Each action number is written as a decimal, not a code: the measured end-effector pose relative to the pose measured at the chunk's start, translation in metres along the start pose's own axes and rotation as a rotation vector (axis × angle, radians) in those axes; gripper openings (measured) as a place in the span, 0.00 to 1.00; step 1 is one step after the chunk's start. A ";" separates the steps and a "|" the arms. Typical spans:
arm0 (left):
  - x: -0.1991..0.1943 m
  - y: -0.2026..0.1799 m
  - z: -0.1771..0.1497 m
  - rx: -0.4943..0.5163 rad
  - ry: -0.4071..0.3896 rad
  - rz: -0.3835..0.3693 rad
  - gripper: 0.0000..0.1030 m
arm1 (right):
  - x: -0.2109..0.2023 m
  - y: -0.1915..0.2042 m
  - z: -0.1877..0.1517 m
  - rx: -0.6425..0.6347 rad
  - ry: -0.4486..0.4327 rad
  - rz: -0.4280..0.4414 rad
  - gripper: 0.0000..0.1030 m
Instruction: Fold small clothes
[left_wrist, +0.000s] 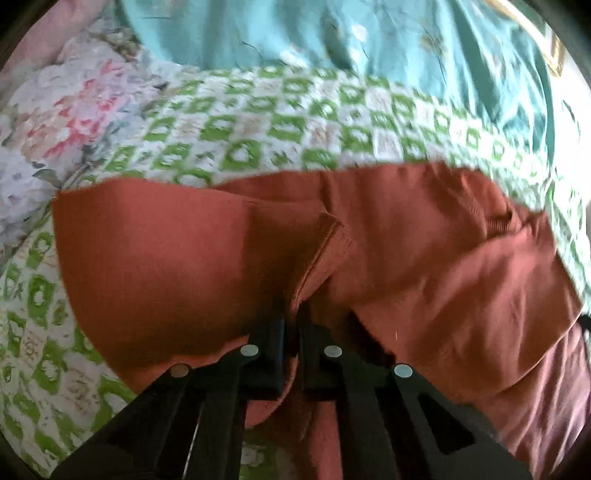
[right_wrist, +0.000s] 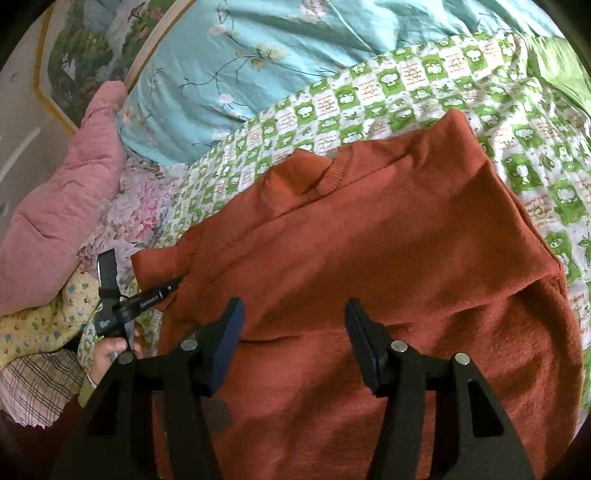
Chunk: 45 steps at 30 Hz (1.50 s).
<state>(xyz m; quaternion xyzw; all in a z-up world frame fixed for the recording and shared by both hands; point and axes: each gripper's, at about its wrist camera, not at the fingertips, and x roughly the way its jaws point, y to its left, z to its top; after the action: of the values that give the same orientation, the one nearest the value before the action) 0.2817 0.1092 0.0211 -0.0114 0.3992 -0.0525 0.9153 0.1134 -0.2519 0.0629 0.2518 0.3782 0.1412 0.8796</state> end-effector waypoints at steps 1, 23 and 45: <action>-0.008 0.002 0.002 -0.018 -0.019 -0.013 0.02 | 0.000 0.002 -0.001 -0.004 -0.001 0.006 0.56; -0.047 -0.223 -0.004 0.118 -0.055 -0.385 0.02 | -0.078 -0.056 -0.016 0.120 -0.150 -0.045 0.56; -0.072 -0.073 -0.050 0.062 -0.057 -0.013 0.38 | 0.027 -0.037 0.015 0.104 0.018 0.010 0.56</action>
<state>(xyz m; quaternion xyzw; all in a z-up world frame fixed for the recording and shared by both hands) 0.1900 0.0451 0.0436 0.0129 0.3713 -0.0705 0.9258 0.1446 -0.2762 0.0351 0.2977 0.3915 0.1278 0.8613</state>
